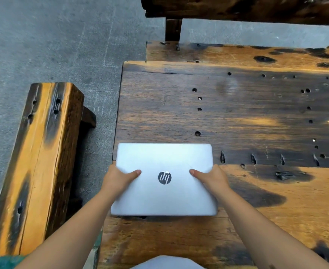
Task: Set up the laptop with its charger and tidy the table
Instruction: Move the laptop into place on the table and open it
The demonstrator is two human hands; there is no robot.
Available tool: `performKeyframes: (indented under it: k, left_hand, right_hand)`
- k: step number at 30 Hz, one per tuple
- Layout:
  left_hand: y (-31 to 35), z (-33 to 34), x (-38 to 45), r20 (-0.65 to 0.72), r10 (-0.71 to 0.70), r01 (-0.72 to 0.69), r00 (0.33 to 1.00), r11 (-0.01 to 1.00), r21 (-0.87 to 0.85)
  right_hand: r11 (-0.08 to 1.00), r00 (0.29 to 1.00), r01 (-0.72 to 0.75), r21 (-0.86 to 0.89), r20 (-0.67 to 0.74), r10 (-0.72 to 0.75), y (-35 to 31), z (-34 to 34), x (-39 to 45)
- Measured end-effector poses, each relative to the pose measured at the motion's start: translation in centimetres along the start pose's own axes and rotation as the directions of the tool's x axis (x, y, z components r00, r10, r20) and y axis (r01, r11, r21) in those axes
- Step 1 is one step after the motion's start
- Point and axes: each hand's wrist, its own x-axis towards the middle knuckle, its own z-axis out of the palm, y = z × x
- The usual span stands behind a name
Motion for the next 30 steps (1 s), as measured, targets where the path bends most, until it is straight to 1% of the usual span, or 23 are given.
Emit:
performKeyframes:
  k: [4, 9, 13, 20, 27, 30]
  left_hand:
    - [0.0, -1.2, -2.8, -0.017, 0.034, -0.035, 0.999, 0.999, -0.036]
    - [-0.5, -2.9, -6.7, -0.048, 0.099, -0.098, 0.994, 0.995, 0.012]
    - [-1.6, -3.6, -9.9, -0.055, 0.154, -0.153, 0.987, 0.988, 0.028]
    - [-3.6, -3.3, -14.3, -0.097, 0.181, -0.179, 0.979, 0.983, 0.026]
    - [-4.0, -2.4, -16.4, -0.095, 0.231, -0.228, 0.968, 0.973, 0.037]
    - [-3.7, -1.8, -17.1, -0.078, 0.297, -0.293, 0.952, 0.954, 0.055]
  right_hand:
    - [0.983, 0.995, 0.059, 0.174, 0.063, -0.071, 0.2, -1.2, -2.7]
    - [0.950, 0.982, 0.159, 0.269, 0.053, -0.179, 1.2, -2.4, -6.6]
    - [0.939, 0.980, 0.176, 0.294, 0.040, -0.196, 2.4, -3.0, -9.4]
    - [0.953, 0.985, 0.161, 0.256, 0.024, -0.172, 4.7, -3.8, -12.7]
    - [0.941, 0.985, 0.170, 0.292, -0.011, -0.174, 7.4, -4.7, -15.0]
    - [0.929, 0.985, 0.173, 0.326, -0.042, -0.169, 9.0, -5.1, -16.5]
